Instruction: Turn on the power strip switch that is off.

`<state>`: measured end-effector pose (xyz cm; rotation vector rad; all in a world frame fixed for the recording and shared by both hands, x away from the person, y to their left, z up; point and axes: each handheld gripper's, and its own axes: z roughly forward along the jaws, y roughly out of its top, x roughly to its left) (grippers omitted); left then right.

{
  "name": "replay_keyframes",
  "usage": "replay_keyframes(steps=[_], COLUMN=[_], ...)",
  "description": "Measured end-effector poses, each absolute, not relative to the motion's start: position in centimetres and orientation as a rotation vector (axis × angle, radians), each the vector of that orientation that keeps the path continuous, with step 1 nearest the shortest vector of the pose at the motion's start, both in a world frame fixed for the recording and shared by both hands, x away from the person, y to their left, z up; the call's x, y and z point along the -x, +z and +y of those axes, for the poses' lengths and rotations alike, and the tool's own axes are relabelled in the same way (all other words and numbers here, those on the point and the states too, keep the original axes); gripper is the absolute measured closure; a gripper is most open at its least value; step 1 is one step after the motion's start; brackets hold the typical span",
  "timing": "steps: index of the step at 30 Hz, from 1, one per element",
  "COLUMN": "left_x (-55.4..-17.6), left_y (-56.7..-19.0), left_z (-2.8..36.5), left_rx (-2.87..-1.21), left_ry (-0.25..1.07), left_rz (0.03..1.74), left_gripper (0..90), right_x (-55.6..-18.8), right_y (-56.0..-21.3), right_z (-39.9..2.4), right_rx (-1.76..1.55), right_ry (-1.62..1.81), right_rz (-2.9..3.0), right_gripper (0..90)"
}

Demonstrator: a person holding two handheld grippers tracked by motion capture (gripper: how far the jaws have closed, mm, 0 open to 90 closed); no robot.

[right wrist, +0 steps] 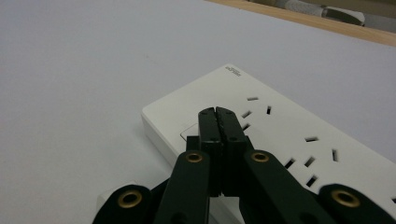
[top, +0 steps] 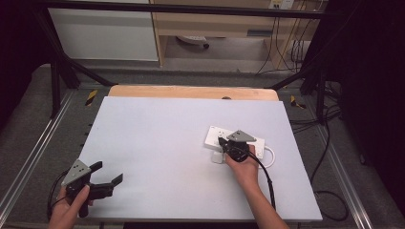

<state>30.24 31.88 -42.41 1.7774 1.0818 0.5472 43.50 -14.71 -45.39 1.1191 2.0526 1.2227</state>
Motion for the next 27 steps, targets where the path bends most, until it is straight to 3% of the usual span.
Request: replay_keyframes(steps=[27], left_x=[-30.23], left_y=[-42.42], left_z=[31.81], left_rx=[-1.786], left_ry=[0.553], left_rz=[1.076], left_gripper=[5.9], right_x=[-43.51], right_y=[-45.47], right_z=[-14.68], right_rx=[-1.126], right_ry=[1.234], right_rz=[2.054], right_gripper=[90.0])
